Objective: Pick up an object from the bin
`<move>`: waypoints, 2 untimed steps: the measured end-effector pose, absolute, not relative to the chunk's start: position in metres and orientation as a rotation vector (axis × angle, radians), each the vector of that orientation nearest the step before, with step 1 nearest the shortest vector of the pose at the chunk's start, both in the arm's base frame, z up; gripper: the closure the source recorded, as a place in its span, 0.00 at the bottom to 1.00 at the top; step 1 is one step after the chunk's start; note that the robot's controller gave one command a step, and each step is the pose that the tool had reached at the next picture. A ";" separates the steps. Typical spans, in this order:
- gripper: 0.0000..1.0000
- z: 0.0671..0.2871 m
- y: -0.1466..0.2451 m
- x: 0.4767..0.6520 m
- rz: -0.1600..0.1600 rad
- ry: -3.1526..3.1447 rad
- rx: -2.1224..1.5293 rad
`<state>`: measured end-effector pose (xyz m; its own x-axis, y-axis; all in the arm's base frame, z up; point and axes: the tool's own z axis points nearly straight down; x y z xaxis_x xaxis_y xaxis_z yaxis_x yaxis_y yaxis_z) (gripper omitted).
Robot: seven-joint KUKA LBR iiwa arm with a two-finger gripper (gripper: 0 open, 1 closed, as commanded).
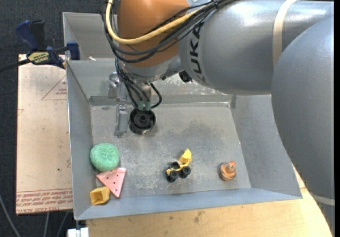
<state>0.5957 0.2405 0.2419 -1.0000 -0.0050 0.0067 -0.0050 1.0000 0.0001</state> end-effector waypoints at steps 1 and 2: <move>0.00 0.247 0.239 0.598 -0.003 -3.143 0.001; 0.00 0.167 0.252 0.519 -0.003 -3.139 -0.161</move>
Offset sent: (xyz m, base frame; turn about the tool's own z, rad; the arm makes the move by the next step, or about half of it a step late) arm -0.0847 0.0127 -0.0819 0.1171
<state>0.5187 0.2519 0.1674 -0.9948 0.1021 -0.0015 0.1021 0.9948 0.0021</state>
